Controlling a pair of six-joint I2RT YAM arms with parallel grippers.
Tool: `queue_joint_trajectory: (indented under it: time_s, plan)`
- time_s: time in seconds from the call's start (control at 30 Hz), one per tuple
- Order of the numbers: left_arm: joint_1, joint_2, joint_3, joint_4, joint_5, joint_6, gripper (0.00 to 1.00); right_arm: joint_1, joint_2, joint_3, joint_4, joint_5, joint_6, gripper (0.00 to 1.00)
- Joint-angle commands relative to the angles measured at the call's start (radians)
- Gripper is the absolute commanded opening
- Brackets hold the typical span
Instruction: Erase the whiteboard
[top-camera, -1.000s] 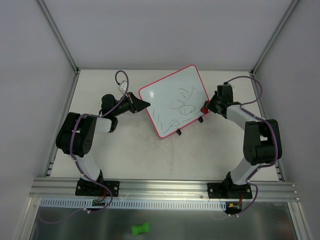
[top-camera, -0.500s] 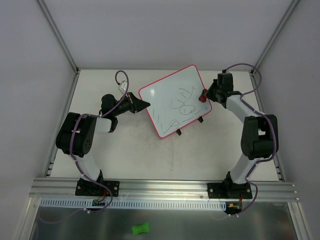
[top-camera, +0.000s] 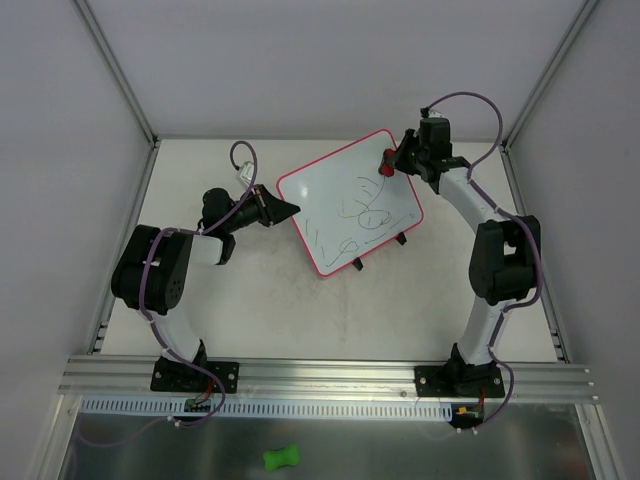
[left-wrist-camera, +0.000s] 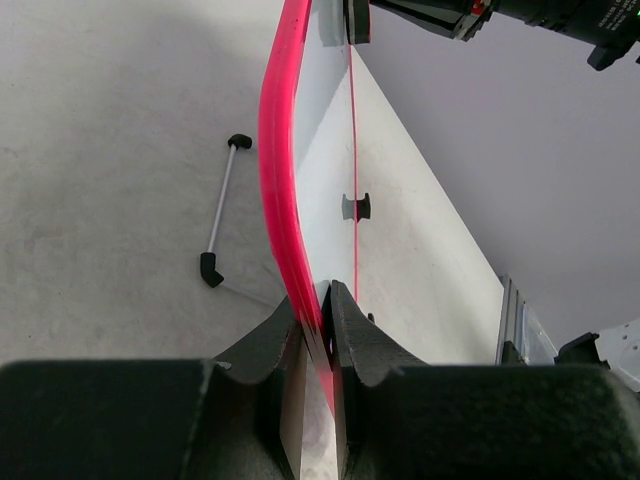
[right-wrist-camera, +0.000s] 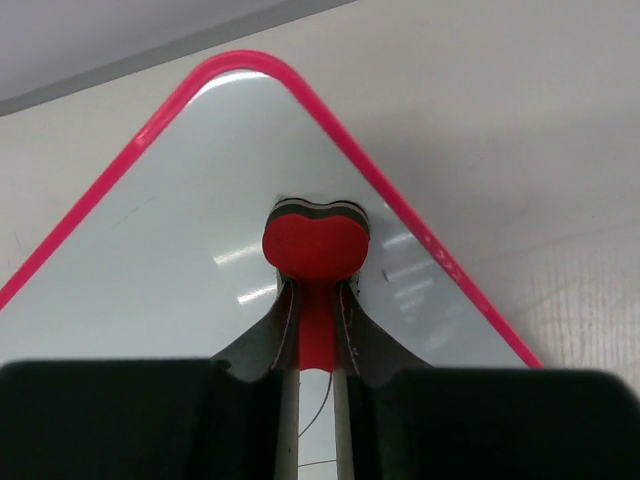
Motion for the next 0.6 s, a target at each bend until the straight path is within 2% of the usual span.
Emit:
queue_joint_trajectory:
  time_s: [0.0, 0.27, 0.57]
  plan:
    - [-0.001, -0.038, -0.001, 0.020, 0.029, 0.101, 0.00, 0.041, 0.018, 0.071, -0.022, -0.029, -0.078, 0.00]
    - [-0.001, -0.041, -0.003, 0.018, 0.030, 0.104, 0.00, 0.035, 0.032, 0.088, -0.091, 0.054, -0.051, 0.00]
    - [-0.004, -0.047, -0.005, 0.012, 0.027, 0.109, 0.00, -0.065, 0.016, -0.025, -0.099, 0.037, 0.052, 0.00]
